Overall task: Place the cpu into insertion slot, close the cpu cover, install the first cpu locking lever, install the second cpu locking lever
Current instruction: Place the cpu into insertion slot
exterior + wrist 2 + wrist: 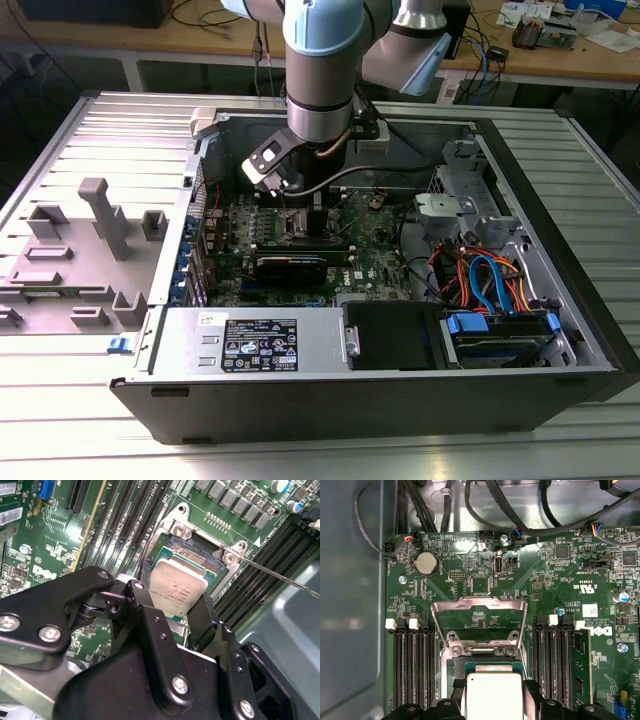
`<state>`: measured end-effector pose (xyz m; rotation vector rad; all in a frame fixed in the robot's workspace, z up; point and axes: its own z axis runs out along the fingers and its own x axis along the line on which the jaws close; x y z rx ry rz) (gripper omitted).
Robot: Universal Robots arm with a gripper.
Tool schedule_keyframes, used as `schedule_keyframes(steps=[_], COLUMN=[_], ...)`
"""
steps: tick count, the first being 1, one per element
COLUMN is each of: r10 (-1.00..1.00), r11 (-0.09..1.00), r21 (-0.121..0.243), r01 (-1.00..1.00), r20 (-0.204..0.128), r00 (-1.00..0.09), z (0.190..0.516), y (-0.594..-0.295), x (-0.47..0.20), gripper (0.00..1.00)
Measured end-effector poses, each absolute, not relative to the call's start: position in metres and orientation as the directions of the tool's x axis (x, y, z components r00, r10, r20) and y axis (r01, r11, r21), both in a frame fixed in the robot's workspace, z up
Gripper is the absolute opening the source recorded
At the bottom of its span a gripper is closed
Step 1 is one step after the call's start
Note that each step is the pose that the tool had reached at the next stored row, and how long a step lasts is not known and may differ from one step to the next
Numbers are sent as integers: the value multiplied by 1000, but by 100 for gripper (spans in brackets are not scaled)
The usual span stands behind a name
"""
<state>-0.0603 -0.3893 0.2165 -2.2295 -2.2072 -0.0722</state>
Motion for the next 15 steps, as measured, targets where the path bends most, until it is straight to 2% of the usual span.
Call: schedule_keyframes(steps=[15], r10=[999], r11=[-2], r21=[30], r01=[1000], r20=[39], r00=[1], z=[208], y=[-385], x=[-61], gripper=[54])
